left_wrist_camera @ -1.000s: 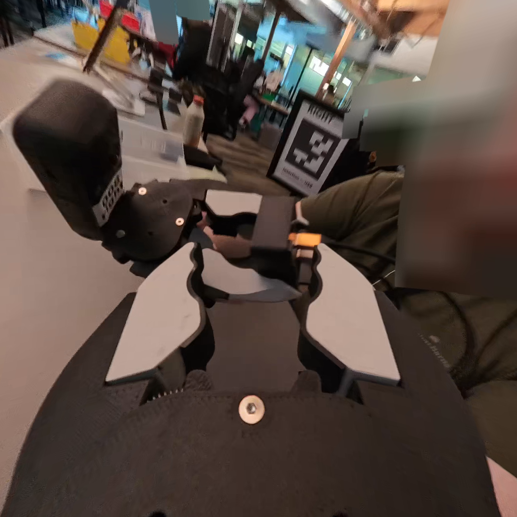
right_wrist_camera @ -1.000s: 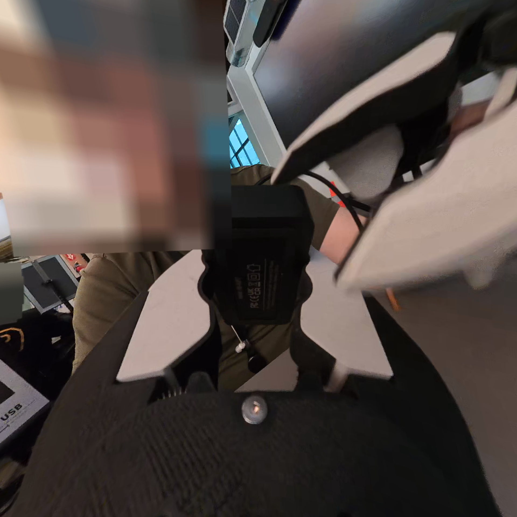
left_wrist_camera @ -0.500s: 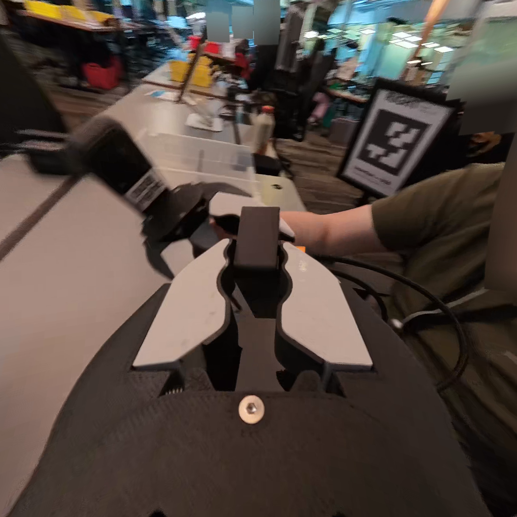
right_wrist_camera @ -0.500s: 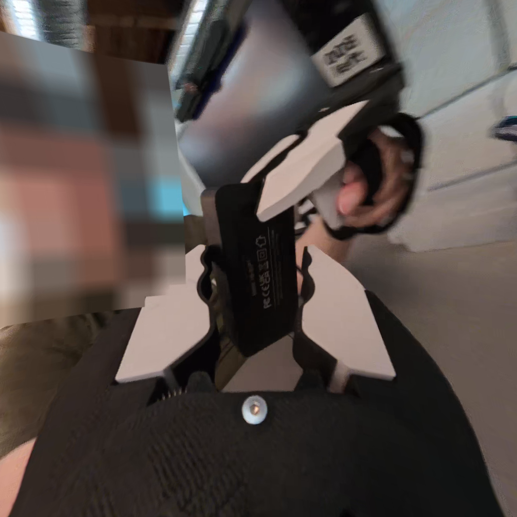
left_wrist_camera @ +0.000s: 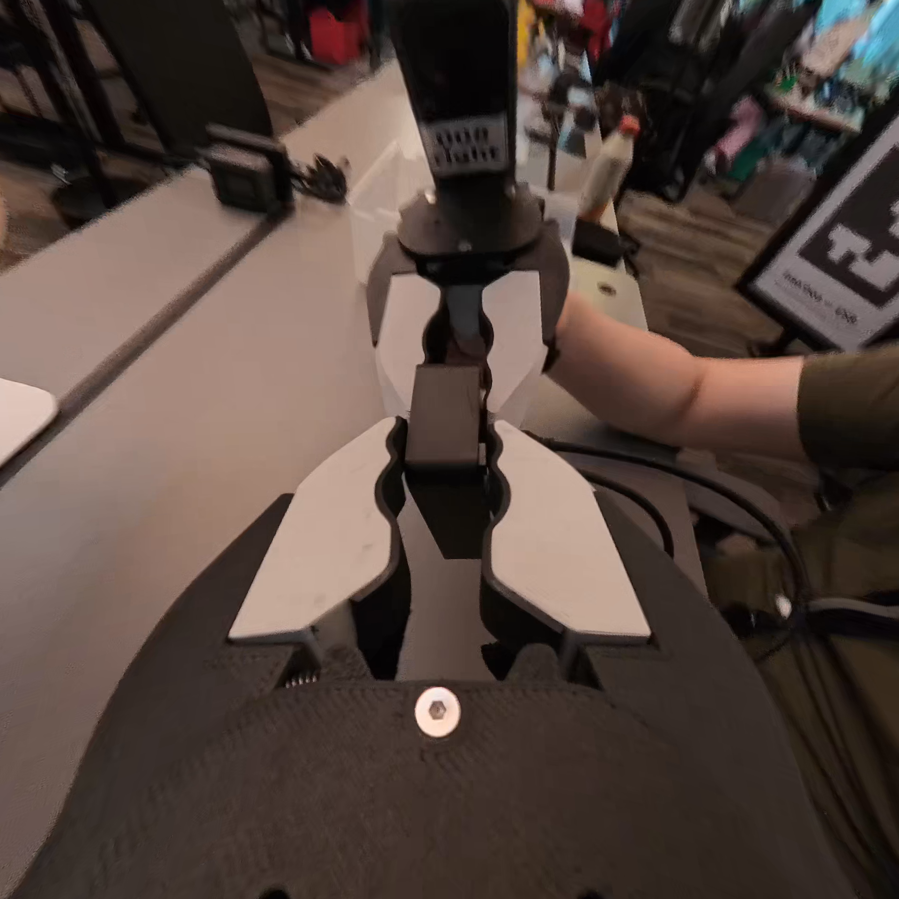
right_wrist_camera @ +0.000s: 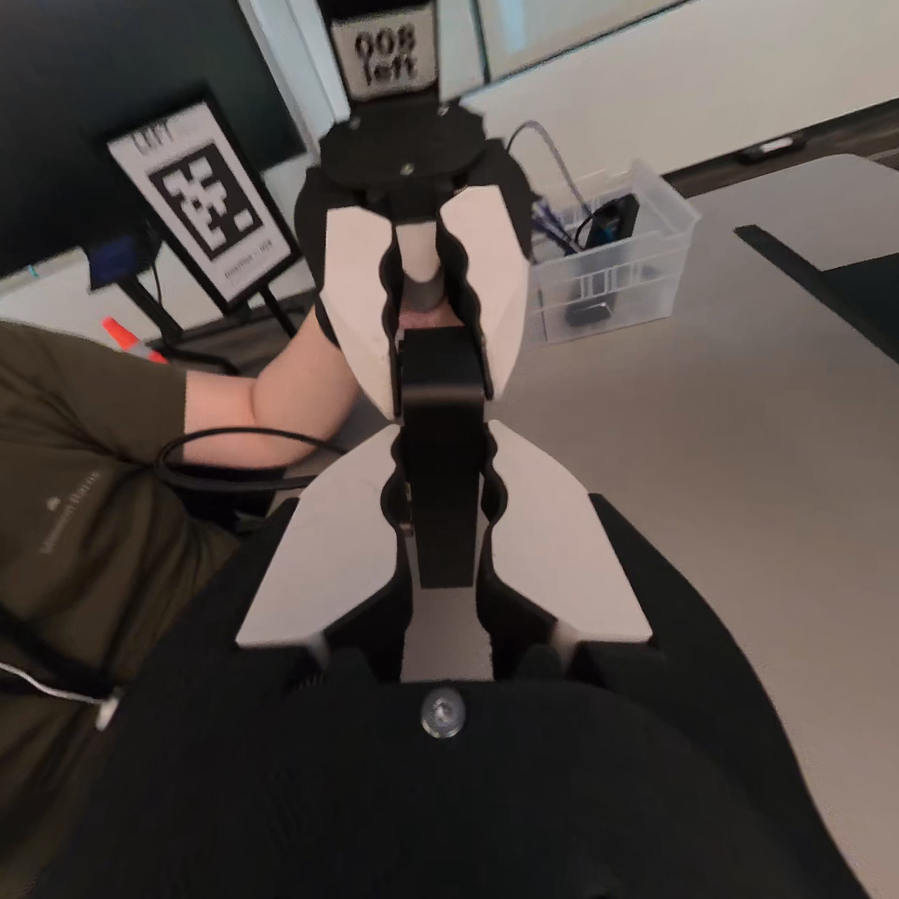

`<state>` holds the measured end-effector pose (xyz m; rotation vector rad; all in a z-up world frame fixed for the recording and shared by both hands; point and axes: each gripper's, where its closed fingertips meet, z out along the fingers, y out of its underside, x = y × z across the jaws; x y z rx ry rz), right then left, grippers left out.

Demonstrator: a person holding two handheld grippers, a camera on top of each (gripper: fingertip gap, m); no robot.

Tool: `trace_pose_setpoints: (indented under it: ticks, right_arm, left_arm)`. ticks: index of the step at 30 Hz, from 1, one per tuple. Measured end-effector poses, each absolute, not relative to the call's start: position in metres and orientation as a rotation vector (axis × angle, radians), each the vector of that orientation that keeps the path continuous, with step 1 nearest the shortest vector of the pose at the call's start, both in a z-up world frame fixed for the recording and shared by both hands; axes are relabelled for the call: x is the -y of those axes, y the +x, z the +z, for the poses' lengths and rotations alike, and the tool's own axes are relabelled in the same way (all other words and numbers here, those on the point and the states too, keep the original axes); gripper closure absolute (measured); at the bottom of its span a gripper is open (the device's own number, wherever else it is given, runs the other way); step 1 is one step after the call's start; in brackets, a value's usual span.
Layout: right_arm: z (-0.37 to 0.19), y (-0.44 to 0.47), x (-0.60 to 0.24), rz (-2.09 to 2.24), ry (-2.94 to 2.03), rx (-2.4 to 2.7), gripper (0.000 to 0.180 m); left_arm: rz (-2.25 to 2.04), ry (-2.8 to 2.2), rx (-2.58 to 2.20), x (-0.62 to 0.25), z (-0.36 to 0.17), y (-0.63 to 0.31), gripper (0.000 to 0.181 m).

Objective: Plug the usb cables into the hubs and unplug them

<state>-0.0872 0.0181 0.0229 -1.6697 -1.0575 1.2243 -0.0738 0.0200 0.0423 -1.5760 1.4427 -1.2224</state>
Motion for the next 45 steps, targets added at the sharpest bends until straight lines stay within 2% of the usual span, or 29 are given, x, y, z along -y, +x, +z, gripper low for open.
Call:
trace_pose_setpoints:
  ticks: [1, 2, 4, 7, 10, 14, 16, 19, 21, 26, 32, 45]
  right_arm:
    - [0.026, -0.084, -0.023, 1.251, -1.681, 1.003, 0.153]
    - [0.028, -0.080, -0.026, 1.284, -1.700, 0.960, 0.153]
    - [0.034, -0.072, -0.028, 1.358, -1.681, 0.900, 0.153]
    - [0.050, -0.062, -0.029, 1.467, -1.615, 0.816, 0.153]
    - [0.058, -0.057, -0.033, 1.480, -1.598, 0.759, 0.153]
    - [0.065, -0.057, -0.031, 1.407, -1.577, 0.774, 0.152]
    - [0.071, -0.058, -0.029, 1.403, -1.555, 0.769, 0.153]
    - [0.080, -0.059, -0.027, 1.376, -1.521, 0.751, 0.153]
    - [0.084, -0.060, -0.027, 1.345, -1.503, 0.743, 0.153]
    - [0.094, -0.060, -0.023, 1.318, -1.451, 0.743, 0.153]
    - [0.093, -0.065, -0.020, 1.316, -1.438, 0.764, 0.153]
    - [0.098, -0.070, -0.018, 1.261, -1.369, 0.792, 0.153]
  left_arm:
    - [-1.232, -1.559, -1.345, -0.030, 0.052, -0.075, 0.149]
    - [-1.245, -1.540, -1.254, -0.039, 0.060, -0.079, 0.138]
    - [-1.310, -1.517, -1.189, -0.047, 0.063, -0.088, 0.134]
    - [-1.510, -1.582, -1.285, -0.032, 0.044, -0.089, 0.118]
    - [-1.560, -1.578, -1.338, -0.021, 0.037, -0.074, 0.111]
    - [-1.458, -1.552, -1.482, 0.001, 0.027, -0.054, 0.112]
    - [-1.375, -1.559, -1.489, 0.000, 0.021, -0.046, 0.124]
    - [-1.470, -1.513, -1.433, 0.005, 0.028, -0.037, 0.144]
    - [-1.500, -1.504, -1.420, 0.008, 0.030, -0.033, 0.148]
    - [-1.425, -1.514, -1.444, 0.011, 0.024, -0.027, 0.141]
    - [-1.411, -1.430, -1.422, 0.011, 0.033, -0.027, 0.151]
    - [-1.306, -1.442, -1.453, 0.007, 0.030, -0.030, 0.151]
